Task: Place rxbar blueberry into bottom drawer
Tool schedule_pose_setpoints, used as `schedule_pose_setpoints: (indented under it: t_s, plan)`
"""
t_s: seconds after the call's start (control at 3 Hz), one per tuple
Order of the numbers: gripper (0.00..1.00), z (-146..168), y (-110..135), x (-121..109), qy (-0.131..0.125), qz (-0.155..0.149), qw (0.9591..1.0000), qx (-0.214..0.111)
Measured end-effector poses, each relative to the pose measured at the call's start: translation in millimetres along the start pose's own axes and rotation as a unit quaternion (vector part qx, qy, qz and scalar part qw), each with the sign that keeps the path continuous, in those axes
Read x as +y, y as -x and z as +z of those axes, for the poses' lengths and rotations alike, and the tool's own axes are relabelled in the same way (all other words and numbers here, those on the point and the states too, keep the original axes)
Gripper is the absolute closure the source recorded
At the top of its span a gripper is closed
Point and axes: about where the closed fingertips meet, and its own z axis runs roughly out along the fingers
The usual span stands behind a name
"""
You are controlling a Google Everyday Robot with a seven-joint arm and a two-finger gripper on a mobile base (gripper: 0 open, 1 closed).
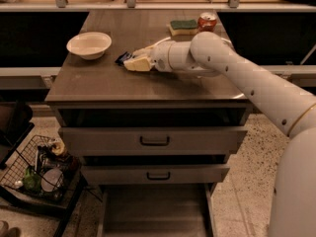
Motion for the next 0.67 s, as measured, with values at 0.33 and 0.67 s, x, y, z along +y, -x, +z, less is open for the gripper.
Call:
schedule_pose_setpoints:
  t_s: [0.33, 0.67]
  plan:
    - [1.00, -0.1, 0.1, 0.0, 0.000, 0.000, 1.0000, 0.000]
    - [1.00, -0.1, 0.1, 0.0, 0.000, 0.000, 1.0000, 0.000]
